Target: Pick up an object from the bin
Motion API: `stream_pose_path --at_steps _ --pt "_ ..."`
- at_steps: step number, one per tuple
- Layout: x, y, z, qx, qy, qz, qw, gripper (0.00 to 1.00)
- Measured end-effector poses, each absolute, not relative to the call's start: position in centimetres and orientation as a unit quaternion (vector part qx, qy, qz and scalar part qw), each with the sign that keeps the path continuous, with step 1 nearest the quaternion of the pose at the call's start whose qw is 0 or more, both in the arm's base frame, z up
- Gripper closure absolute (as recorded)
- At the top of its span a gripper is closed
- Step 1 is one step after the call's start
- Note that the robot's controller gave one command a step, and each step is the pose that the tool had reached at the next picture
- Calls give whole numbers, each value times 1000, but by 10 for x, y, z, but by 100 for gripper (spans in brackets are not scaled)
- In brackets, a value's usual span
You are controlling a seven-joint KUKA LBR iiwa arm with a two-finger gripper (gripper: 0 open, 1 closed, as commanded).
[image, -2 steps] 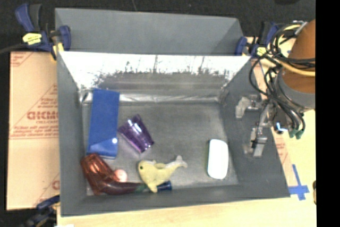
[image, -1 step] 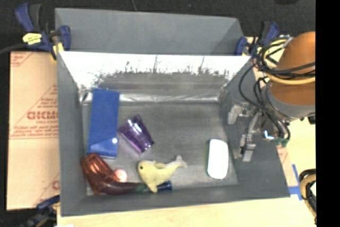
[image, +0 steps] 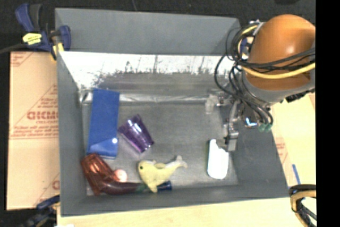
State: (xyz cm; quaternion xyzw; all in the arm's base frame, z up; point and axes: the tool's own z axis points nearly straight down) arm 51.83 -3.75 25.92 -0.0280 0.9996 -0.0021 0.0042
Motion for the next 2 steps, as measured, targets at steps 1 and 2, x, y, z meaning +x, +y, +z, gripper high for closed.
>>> stream_pose_path --at_steps 1,2 --pt "511 -39 214 -40 999 -2 5 0" --pt "502 16 187 -1 1000 -1 7 0"
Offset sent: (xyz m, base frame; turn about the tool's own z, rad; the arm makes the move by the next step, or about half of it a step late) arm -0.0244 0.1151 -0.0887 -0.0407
